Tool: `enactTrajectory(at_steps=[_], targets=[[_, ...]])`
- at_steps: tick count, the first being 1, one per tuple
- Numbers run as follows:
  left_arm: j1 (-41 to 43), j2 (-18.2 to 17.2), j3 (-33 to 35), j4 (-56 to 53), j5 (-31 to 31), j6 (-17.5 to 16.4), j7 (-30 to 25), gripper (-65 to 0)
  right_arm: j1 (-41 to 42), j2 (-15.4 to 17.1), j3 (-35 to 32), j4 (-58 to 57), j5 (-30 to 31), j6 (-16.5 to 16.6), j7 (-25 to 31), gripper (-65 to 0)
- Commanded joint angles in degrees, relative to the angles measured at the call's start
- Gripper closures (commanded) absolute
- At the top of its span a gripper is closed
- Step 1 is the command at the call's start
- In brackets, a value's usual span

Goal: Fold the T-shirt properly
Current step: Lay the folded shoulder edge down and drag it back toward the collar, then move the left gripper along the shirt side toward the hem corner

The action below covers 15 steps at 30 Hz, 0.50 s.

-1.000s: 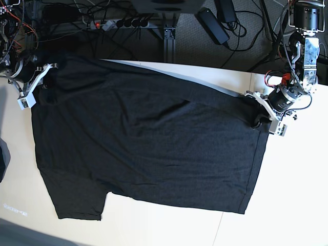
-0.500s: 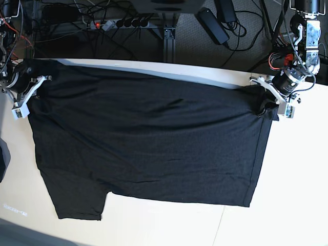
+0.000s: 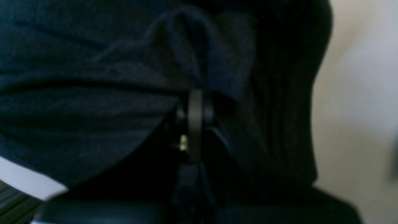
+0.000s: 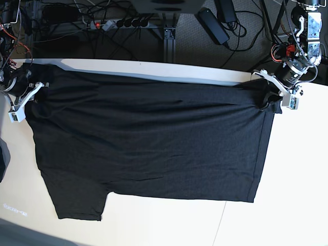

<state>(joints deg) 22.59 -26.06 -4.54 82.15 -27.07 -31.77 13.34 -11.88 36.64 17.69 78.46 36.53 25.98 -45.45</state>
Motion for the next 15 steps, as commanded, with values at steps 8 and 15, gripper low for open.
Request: enactTrajectory(at_steps=[8,15], targets=[[3.52,-0.55,0.33,2.43,3.02,1.14,8.79,0.0,-3.72,-0.13,0.39,0.35,0.11,2.95,-1.62,0.0],[4.35,-0.48,0.33,7.30,2.43,1.14,9.60,0.0,-3.85,-0.28,0.39,0.39,0.13,2.93,-0.61,0.0]])
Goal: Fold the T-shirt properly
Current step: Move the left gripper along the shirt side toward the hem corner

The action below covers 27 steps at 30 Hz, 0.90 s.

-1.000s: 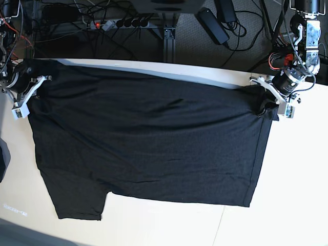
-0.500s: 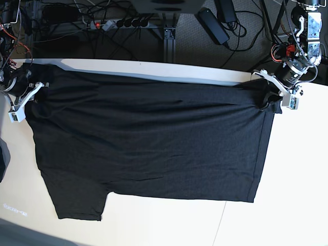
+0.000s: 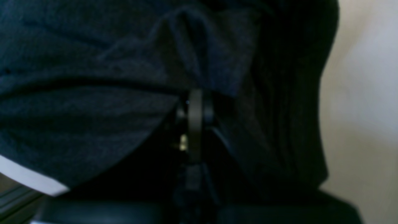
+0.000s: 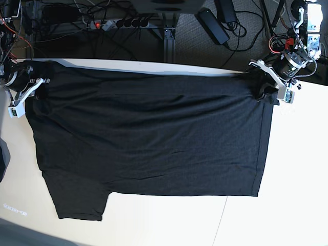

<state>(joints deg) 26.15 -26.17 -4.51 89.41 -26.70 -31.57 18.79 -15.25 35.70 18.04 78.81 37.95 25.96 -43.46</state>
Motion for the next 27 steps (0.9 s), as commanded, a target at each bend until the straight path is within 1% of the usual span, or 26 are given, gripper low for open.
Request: enactTrajectory(at_steps=[1,2,6,8,11,12,14,16,17,19,22,27], targets=[[0.63,-0.37,0.22,0.94,2.05,0.94,4.15,0.0,-0.48,0.66,0.04,0.04,-1.31,2.95,-2.62,0.0],[0.48,-0.37,-0.15,2.10,2.05,0.92,4.15,0.0,-0.50,0.66,0.04,0.04,-1.33,2.97,-2.62,0.0],[0.04,-0.39,-3.28,8.61,1.60,0.92,4.20,-6.8,-0.50,0.66,0.04,0.04,-1.51,2.97,-2.62,0.0],[-0.63,-0.68,-5.66,11.80,-0.50,0.94,5.31,-8.9,-0.50,0.66,0.04,0.04,-1.51,2.97,-2.62,0.0],[-2.97,-1.20,-9.51,15.21,-4.70,0.92,7.87,-13.8,-0.50,0.63,0.04,0.04,-1.51,2.97,-2.64,0.0],[-4.00,-1.60,-10.69,15.74,-5.92,0.92,8.50,-16.3,-0.50,0.63,0.04,0.04,-1.51,2.97,-2.64,0.0],[-6.21,-2.73,-12.46,15.85,-8.11,0.92,8.48,-23.7,-0.50,0.63,0.04,0.04,-1.53,2.97,-2.67,0.0],[-9.01,-3.87,-12.79,15.54,-8.39,0.92,8.46,-30.9,-0.50,0.63,0.04,0.02,-1.51,2.97,-2.71,0.0],[-10.67,-4.28,-12.57,14.99,-8.48,0.94,8.44,-32.2,-0.50,0.63,0.04,0.02,-1.51,2.97,-2.67,0.0],[-14.56,-4.57,-11.37,12.61,-8.46,0.98,8.41,-32.2,-0.48,0.61,0.04,0.02,-1.51,2.97,-2.64,0.0],[-21.20,-4.66,-7.80,5.44,-8.44,1.64,8.44,-32.2,-0.50,0.61,0.04,0.02,-1.53,2.99,-2.71,0.0],[-32.79,-4.37,-0.04,-13.35,-8.46,1.81,8.44,-32.2,-0.52,0.63,0.04,0.02,-2.19,2.97,-3.08,0.0]])
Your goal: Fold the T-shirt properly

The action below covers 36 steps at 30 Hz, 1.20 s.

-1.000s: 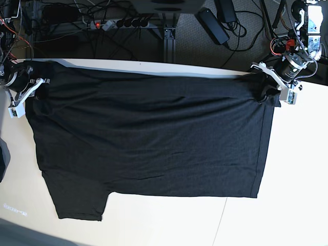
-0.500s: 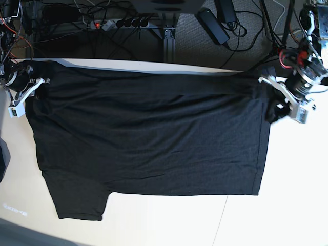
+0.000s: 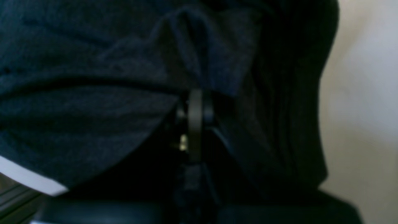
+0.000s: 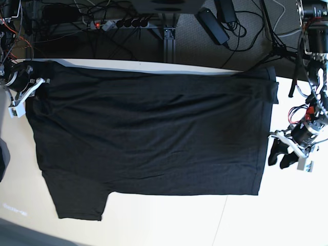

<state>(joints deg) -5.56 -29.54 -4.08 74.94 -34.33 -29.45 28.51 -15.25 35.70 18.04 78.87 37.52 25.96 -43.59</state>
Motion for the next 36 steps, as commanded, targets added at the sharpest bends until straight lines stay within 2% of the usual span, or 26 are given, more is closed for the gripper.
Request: enactTrajectory(at_steps=[1,7,13,19,26,28,31,32,36], targets=[[-3.32,-0.81,0.81,-3.04,-0.85,-0.28,-1.29,-32.2,-0.50,0.63,0.04,-0.04,-1.73,2.97,-2.95,0.0],[-14.60,-0.46,6.23,-23.47,-3.43,-0.33,-1.20,-32.2,-0.52,0.63,0.04,-0.04,-1.73,2.97,-3.58,0.0],[-22.51,0.42,6.40,-36.02,-12.28,-0.35,5.75,-32.2,-0.52,0.63,0.04,-0.04,-1.66,2.97,-4.22,0.0],[-28.04,4.24,6.40,-44.17,-13.25,-0.37,6.03,-32.1,-0.52,0.61,0.04,-0.04,-1.49,2.97,-4.35,0.0],[-29.20,8.04,6.40,-46.84,-13.22,-0.31,4.76,-31.5,-0.52,0.63,0.04,-0.04,-1.49,2.97,-4.90,0.0],[-29.20,8.59,6.40,-46.84,-13.20,-0.31,4.74,-23.8,-0.50,0.66,0.04,-0.04,-1.49,2.97,-4.90,0.0],[-29.20,9.09,6.43,-46.84,-13.20,-0.33,4.15,-4.5,-0.50,0.63,0.04,-0.04,-1.42,2.95,-4.85,0.0],[-29.18,9.11,6.43,-46.84,-13.20,-0.33,3.63,0.0,-0.50,0.63,0.04,-0.04,-1.18,2.95,-4.85,0.0],[-29.20,9.07,6.43,-46.84,-13.18,-0.37,2.80,0.0,-0.50,0.66,0.07,0.68,0.48,2.97,-4.39,0.0]])
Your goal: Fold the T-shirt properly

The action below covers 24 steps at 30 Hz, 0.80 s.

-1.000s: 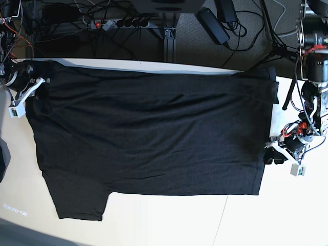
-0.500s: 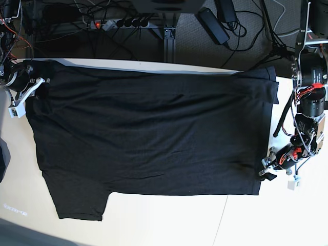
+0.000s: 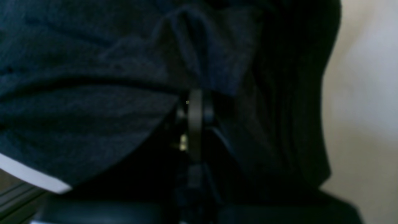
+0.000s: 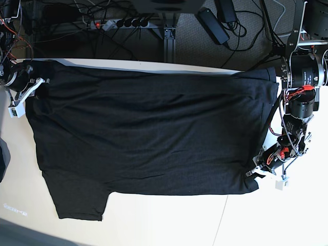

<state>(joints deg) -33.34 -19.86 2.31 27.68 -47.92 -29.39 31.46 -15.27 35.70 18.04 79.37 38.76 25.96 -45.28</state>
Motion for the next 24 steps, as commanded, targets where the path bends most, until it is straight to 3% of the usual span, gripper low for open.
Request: enactTrajectory(at_steps=[1,8,11,14,18,23,24], targets=[[-1.42,-0.59,0.04,0.42,0.42,-0.44,-0.13,0.0,-0.48,0.66,0.11,0.90,-0.74,2.97,-2.56,0.0],[-1.40,-0.61,0.04,0.42,0.59,-0.79,0.42,0.0,0.28,0.66,2.19,11.82,0.68,2.97,-2.56,0.0],[-1.40,-0.61,0.04,0.44,0.57,-4.39,0.79,0.0,3.17,0.66,3.19,13.46,0.63,2.95,-2.97,0.0],[-1.40,-0.63,0.04,0.44,0.57,-5.18,2.23,0.0,7.21,0.63,3.50,12.83,-0.85,2.80,-2.86,0.0],[-1.40,-0.61,0.04,0.46,0.59,-5.20,2.67,0.0,14.53,0.66,3.50,7.23,-4.76,2.32,-1.09,0.0],[-1.38,-0.61,0.04,0.46,2.47,-6.05,2.69,0.0,26.77,0.66,3.50,-8.98,-8.92,0.09,3.52,0.0],[-1.38,-0.61,0.04,0.46,2.58,-6.08,2.71,0.0,29.44,0.66,3.50,-12.61,-9.29,-0.33,3.63,-5.5]])
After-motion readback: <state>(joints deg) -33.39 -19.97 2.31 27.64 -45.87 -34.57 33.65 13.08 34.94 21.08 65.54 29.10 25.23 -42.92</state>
